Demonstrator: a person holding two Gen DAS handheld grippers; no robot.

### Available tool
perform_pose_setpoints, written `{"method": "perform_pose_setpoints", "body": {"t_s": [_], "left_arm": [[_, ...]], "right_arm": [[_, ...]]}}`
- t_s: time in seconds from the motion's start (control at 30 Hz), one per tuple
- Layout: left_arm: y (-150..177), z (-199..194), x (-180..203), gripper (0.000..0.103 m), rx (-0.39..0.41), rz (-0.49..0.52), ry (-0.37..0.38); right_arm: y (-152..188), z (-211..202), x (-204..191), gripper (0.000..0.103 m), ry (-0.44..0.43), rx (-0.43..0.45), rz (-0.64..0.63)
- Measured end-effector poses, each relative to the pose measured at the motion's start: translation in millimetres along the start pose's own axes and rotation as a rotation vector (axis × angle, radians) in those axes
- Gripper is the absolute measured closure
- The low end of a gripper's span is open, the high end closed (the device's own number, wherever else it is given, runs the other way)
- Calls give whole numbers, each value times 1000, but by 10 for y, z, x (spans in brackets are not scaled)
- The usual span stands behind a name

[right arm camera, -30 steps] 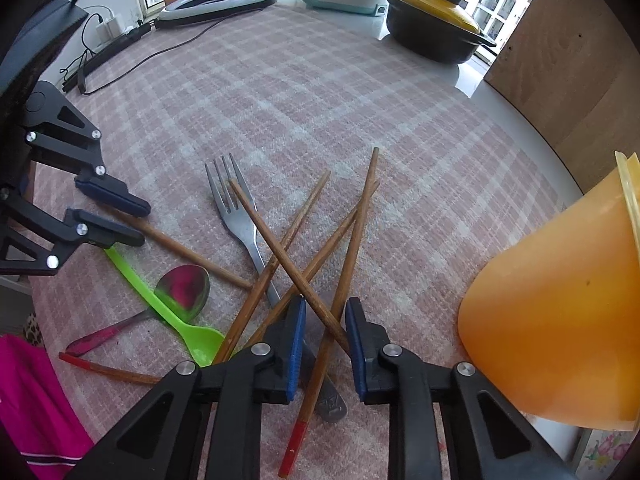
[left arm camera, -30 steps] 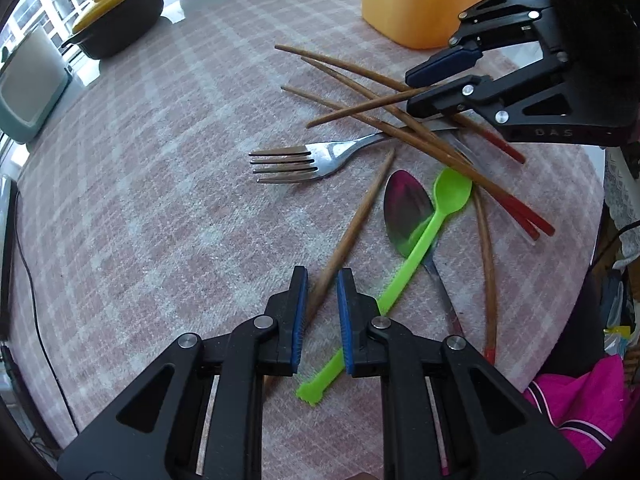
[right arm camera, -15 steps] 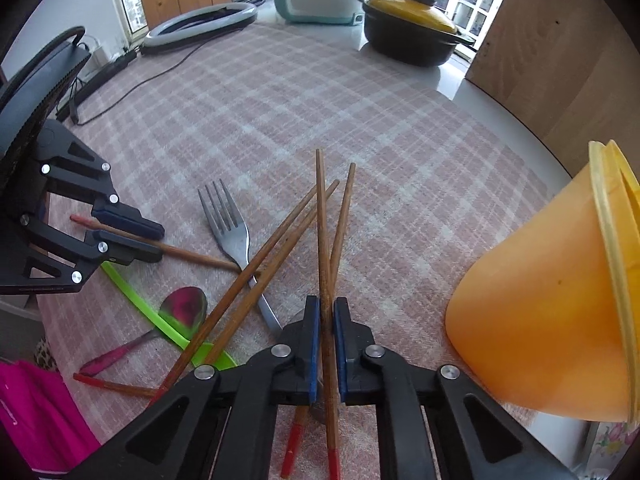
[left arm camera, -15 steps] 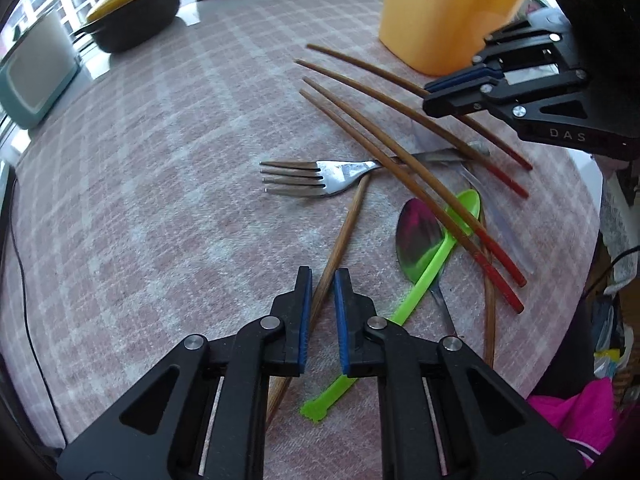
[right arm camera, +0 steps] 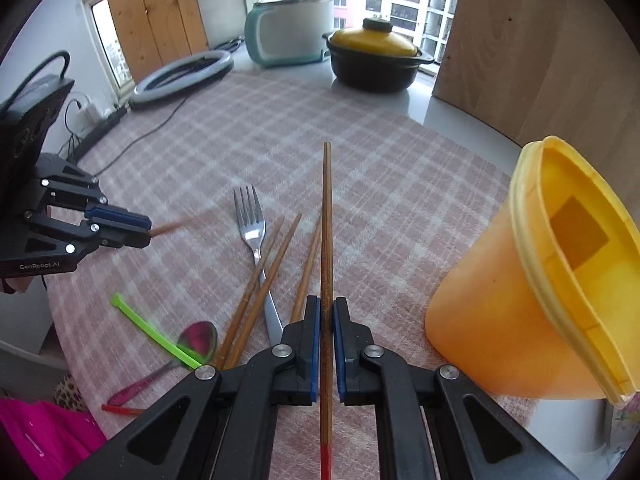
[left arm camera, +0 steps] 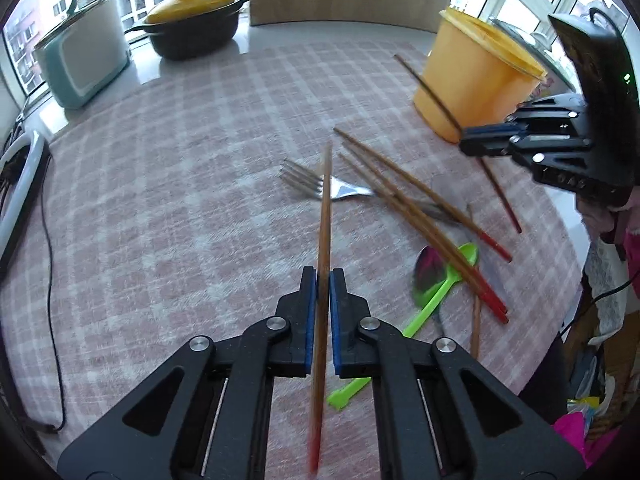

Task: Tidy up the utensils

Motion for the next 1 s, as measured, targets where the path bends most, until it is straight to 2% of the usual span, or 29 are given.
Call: {"method": "perform_pose_setpoints", "body": {"t_s": [0.13, 0.23, 0.4, 0.47, 0.5, 0.53, 0.57, 0.6, 0.67, 0.7, 0.83, 1.0], "left_arm": [[215, -19, -30, 99, -38, -10, -19], [231, 77, -89, 99, -58, -28, -32], [248, 273, -104, 98, -128, 4, -59], [214, 332, -102, 91, -151, 16, -73], [175, 355, -103, 76, -157, 22, -85], [125, 390, -102, 69, -156, 34, -104], [88, 420, -94, 69, -147, 59, -121], [53, 436, -79, 69, -138, 76, -122], [-8, 454, -56, 84, -127, 76, -93], [-29, 453, -65, 99, -125, 63, -87], [-78, 365, -186, 100, -83, 9, -85], [-420, -84, -186, 100, 67, -49, -53]], "right_arm": [[-6, -3, -22, 99, -1, 3, -3], [-7, -5, -27, 99, -4, 1, -5], [-6, 10, -27, 99, 6, -9, -8], [-11, 17, -34, 99, 3, -16, -11], [-11, 27, -40, 99, 2, -19, -13], [-16, 33, -37, 99, 2, -22, -14], [-20, 43, -38, 99, 2, -23, -13], [-27, 51, -36, 99, 0, -22, -8], [-45, 48, -31, 99, -4, -15, 6], [-55, 40, -32, 99, -8, -10, 12], [-121, -43, -28, 99, -18, 23, 27], [-302, -282, 22, 99, -27, 104, 56]]}}
Point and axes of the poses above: each gripper's, at about its wrist camera, not at the fingertips, and z roughly the way its jaws point, x to its right, y to its underside, the point moved 7 cm from there along z, roughly the way its jaws point, and after that the axes turned 7 degrees about x, right-handed, at the moved point
